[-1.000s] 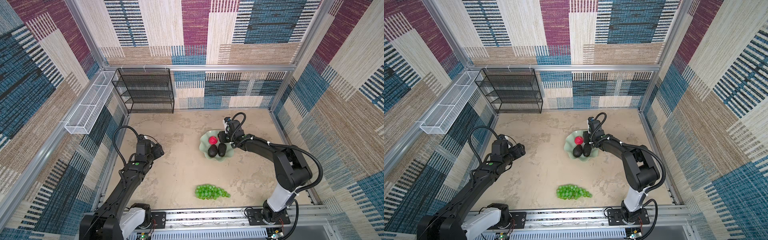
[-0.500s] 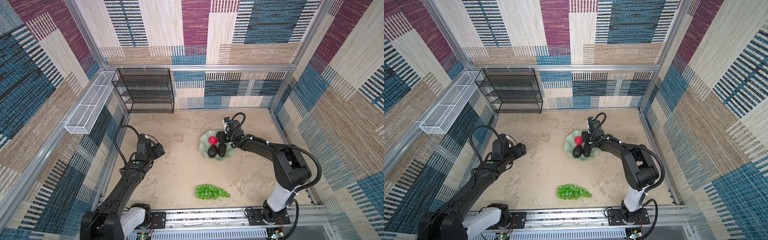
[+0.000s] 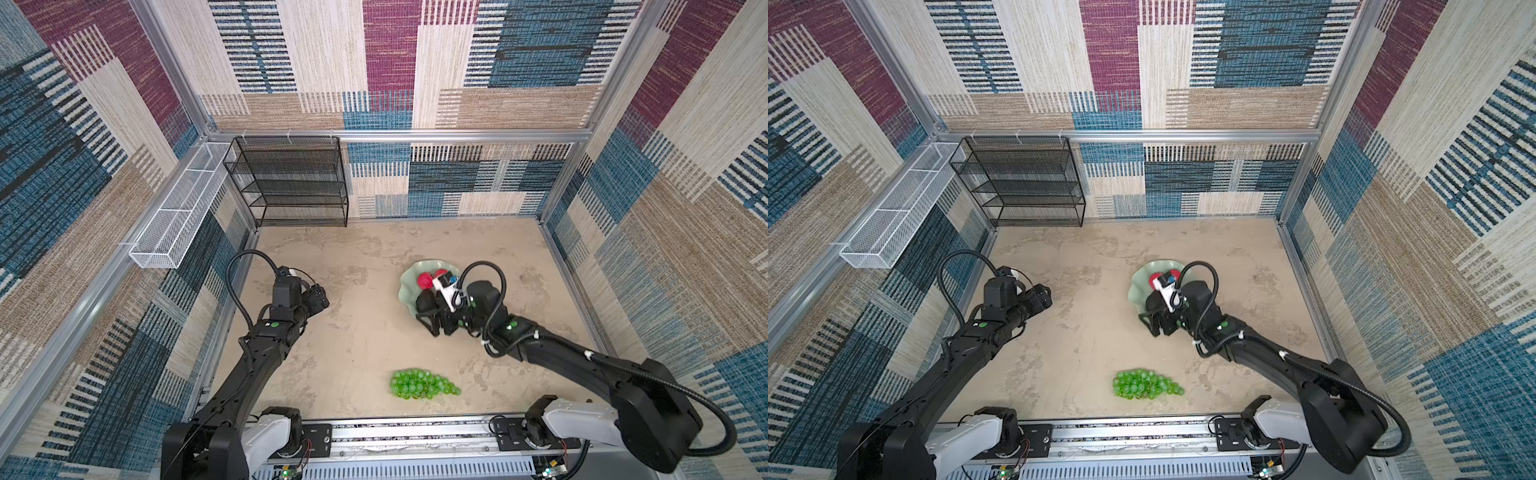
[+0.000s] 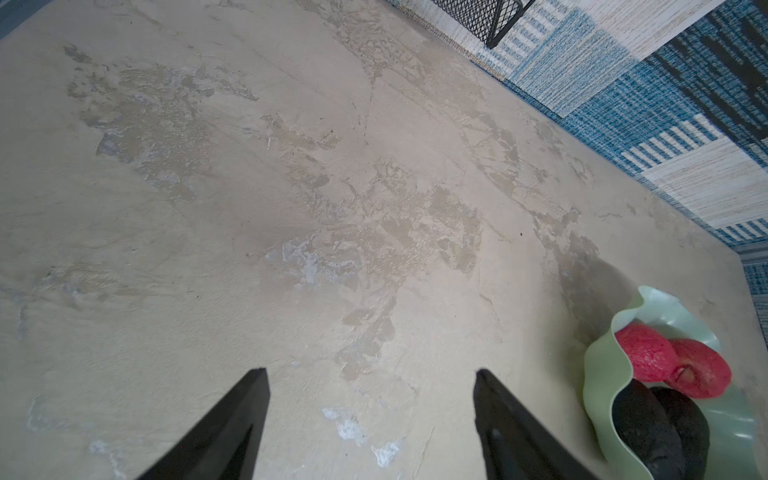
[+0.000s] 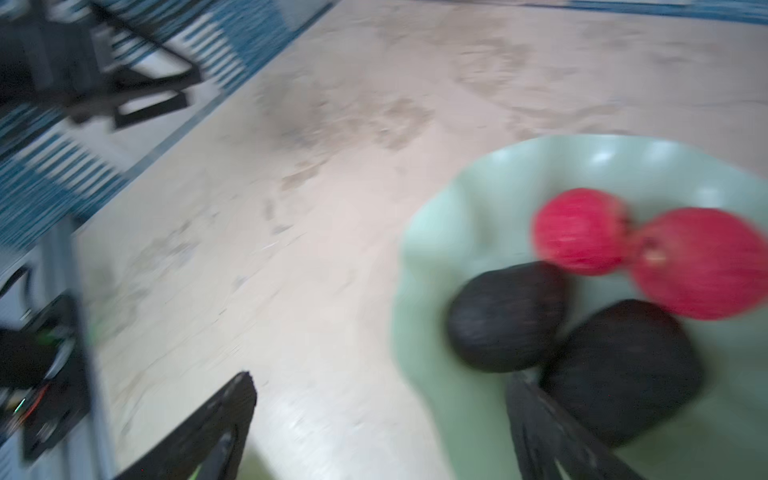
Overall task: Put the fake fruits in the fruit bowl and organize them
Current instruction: 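Lower the right gripper onto the green grapes and grasp the bunch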
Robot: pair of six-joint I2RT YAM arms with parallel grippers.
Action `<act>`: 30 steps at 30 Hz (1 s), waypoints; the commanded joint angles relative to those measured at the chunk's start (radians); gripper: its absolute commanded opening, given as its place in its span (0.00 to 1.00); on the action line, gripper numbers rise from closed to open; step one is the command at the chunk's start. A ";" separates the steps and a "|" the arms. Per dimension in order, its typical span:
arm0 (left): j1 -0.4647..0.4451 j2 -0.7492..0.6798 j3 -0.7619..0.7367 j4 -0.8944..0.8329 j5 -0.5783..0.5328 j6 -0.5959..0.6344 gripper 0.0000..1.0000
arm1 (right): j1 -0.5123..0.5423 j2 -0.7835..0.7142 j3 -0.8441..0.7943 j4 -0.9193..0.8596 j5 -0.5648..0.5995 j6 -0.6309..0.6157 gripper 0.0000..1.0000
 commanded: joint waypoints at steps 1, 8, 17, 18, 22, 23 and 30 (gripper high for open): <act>0.003 0.003 -0.003 0.030 0.022 -0.016 0.81 | 0.137 -0.077 -0.106 0.160 -0.086 -0.060 1.00; 0.007 -0.014 -0.002 0.031 0.056 -0.034 0.80 | 0.335 -0.015 -0.123 0.080 -0.022 -0.068 1.00; 0.008 -0.097 -0.011 0.049 0.115 -0.018 0.81 | 0.440 0.069 -0.097 0.013 0.176 0.022 1.00; 0.008 -0.105 -0.012 0.052 0.122 -0.017 0.81 | 0.443 0.083 -0.092 0.009 0.190 0.029 1.00; 0.008 -0.131 -0.011 0.055 0.145 -0.012 0.81 | 0.463 0.175 -0.069 -0.002 0.187 0.072 1.00; 0.009 -0.138 -0.009 0.055 0.149 -0.011 0.81 | 0.470 0.198 -0.071 0.005 0.184 0.082 1.00; 0.008 -0.165 -0.016 0.044 0.144 -0.011 0.81 | 0.477 0.311 -0.022 -0.025 0.246 0.118 1.00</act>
